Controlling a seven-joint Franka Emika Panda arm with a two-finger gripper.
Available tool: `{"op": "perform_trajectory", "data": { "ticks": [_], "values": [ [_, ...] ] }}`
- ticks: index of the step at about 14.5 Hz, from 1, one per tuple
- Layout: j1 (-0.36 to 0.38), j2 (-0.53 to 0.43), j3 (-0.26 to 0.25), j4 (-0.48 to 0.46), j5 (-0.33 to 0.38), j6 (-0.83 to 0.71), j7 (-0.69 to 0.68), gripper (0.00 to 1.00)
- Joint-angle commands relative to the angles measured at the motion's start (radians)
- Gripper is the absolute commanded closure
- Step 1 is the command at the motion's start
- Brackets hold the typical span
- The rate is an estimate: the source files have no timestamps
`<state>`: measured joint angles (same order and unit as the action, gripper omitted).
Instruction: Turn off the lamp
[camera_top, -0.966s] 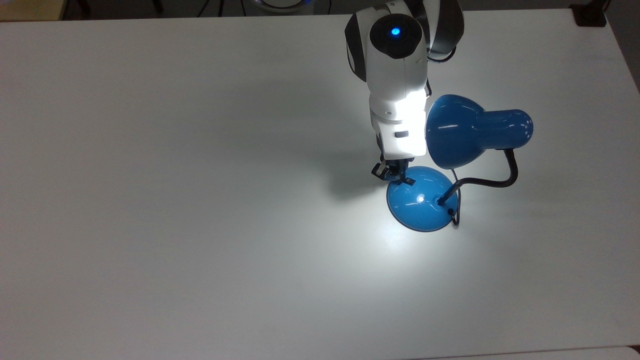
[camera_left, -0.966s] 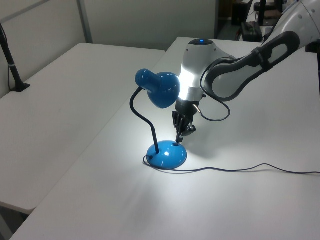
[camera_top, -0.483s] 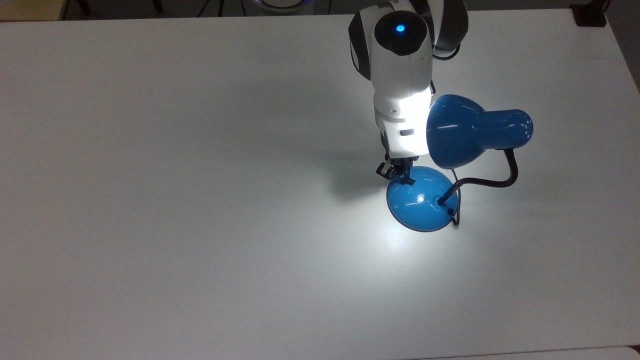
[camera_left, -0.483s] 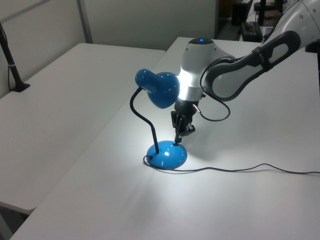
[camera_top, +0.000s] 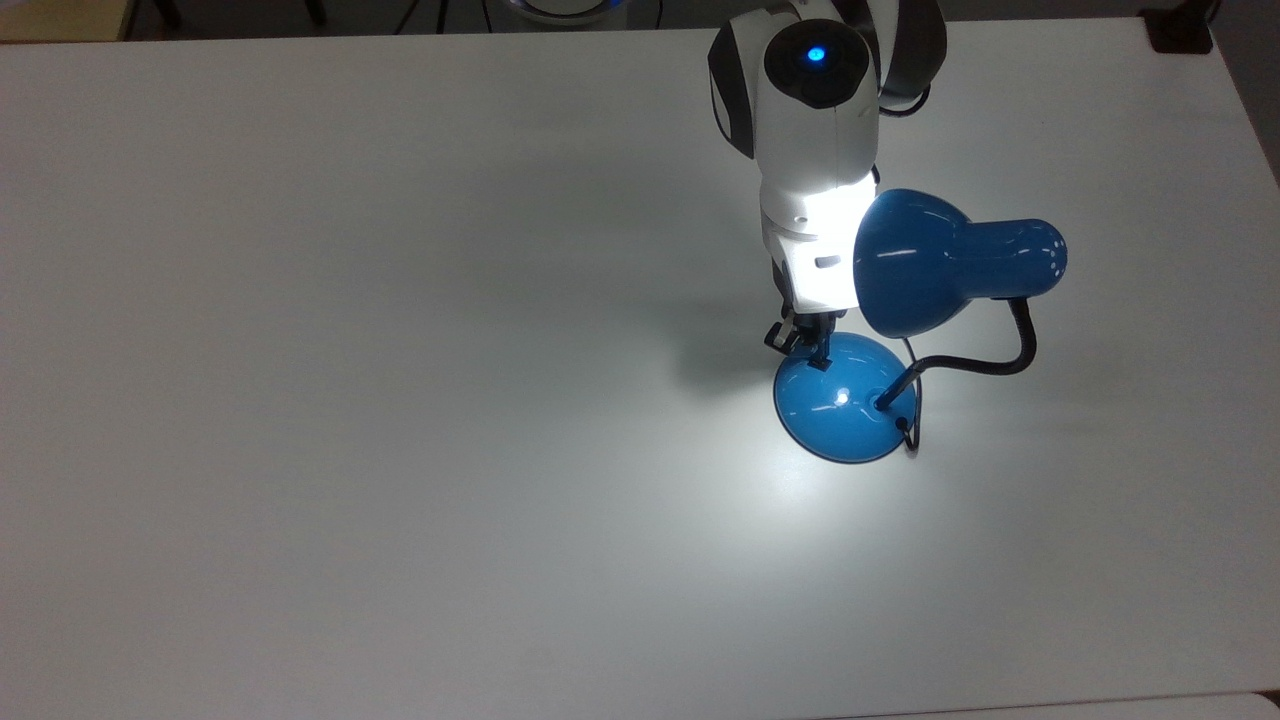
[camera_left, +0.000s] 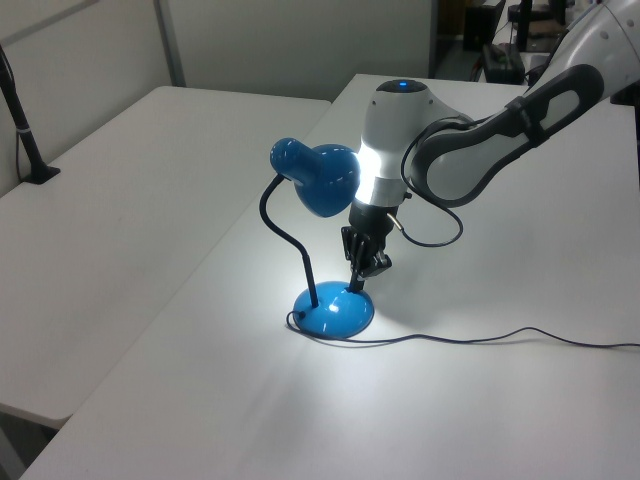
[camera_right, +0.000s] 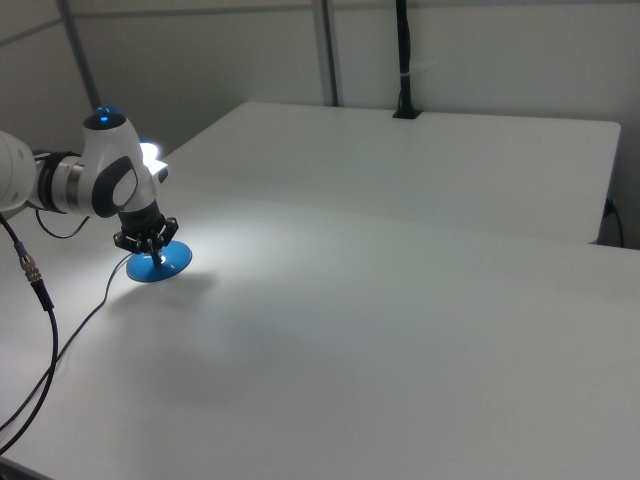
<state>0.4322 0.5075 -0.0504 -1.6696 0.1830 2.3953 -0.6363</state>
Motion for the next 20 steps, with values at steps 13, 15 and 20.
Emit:
{"op": "perform_trajectory", "data": {
  "ticks": [13, 15, 20],
  "values": [
    [-0.056, -0.168, -0.008, -0.098, 0.007, -0.147, 0.088, 1.00],
    [-0.122, -0.255, -0.009, -0.090, -0.014, -0.313, 0.205, 1.00],
    [-0.378, -0.407, -0.014, -0.013, -0.111, -0.668, 0.542, 1.00]
  ]
}}
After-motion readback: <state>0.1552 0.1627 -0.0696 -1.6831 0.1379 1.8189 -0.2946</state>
